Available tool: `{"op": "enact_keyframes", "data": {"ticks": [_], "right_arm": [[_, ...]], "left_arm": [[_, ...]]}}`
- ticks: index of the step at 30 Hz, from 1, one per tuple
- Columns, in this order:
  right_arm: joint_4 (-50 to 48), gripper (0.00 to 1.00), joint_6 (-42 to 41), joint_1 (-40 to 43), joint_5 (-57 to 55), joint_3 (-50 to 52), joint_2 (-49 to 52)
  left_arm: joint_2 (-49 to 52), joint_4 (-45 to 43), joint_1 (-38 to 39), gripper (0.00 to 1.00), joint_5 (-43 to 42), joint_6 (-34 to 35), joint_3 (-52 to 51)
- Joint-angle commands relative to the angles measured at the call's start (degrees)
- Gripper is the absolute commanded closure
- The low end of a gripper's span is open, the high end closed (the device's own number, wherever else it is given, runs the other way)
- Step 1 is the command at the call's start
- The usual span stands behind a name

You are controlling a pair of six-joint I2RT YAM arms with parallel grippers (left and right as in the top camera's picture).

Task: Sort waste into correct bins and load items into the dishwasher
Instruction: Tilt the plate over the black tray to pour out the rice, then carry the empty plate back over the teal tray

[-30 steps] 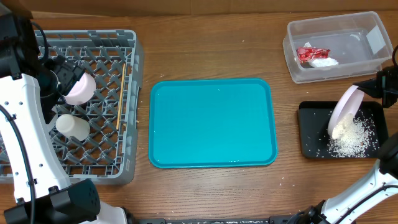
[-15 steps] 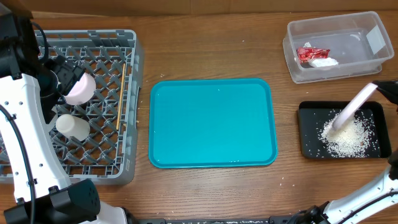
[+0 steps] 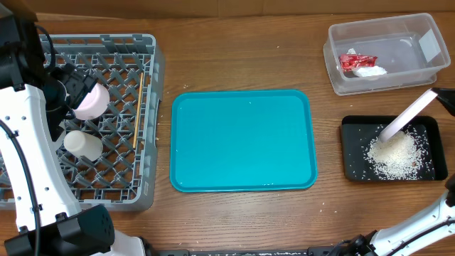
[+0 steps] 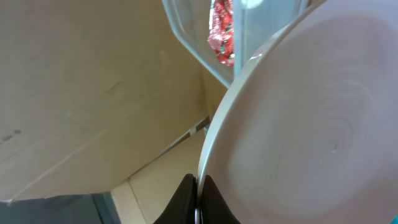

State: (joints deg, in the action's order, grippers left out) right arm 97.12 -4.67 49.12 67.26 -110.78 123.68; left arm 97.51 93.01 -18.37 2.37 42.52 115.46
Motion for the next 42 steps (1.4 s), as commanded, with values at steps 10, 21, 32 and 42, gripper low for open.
{"op": "enact_keyframes", "data": {"ticks": [10, 21, 32, 42], "right_arm": [[0.0, 0.96, -2.6, -0.3, 4.0, 0.3, -7.3], [0.0, 0.96, -8.5, -4.1, 4.3, 0.3, -13.2], [-6.8, 0.96, -9.1, -28.0, -22.9, 0.2, -25.3], [-22.5, 0.96, -26.1, -70.4, -56.6, 0.2, -20.7]], "left_arm": [[-0.3, -0.3, 0.4, 0.00, 0.6, 1.0, -0.2], [-0.3, -0.3, 0.4, 0.00, 0.6, 1.0, -0.2], [-0.3, -0.3, 0.4, 0.00, 0.6, 1.0, -0.2], [-0.3, -0.3, 0.4, 0.00, 0.6, 1.0, -0.2]]}}
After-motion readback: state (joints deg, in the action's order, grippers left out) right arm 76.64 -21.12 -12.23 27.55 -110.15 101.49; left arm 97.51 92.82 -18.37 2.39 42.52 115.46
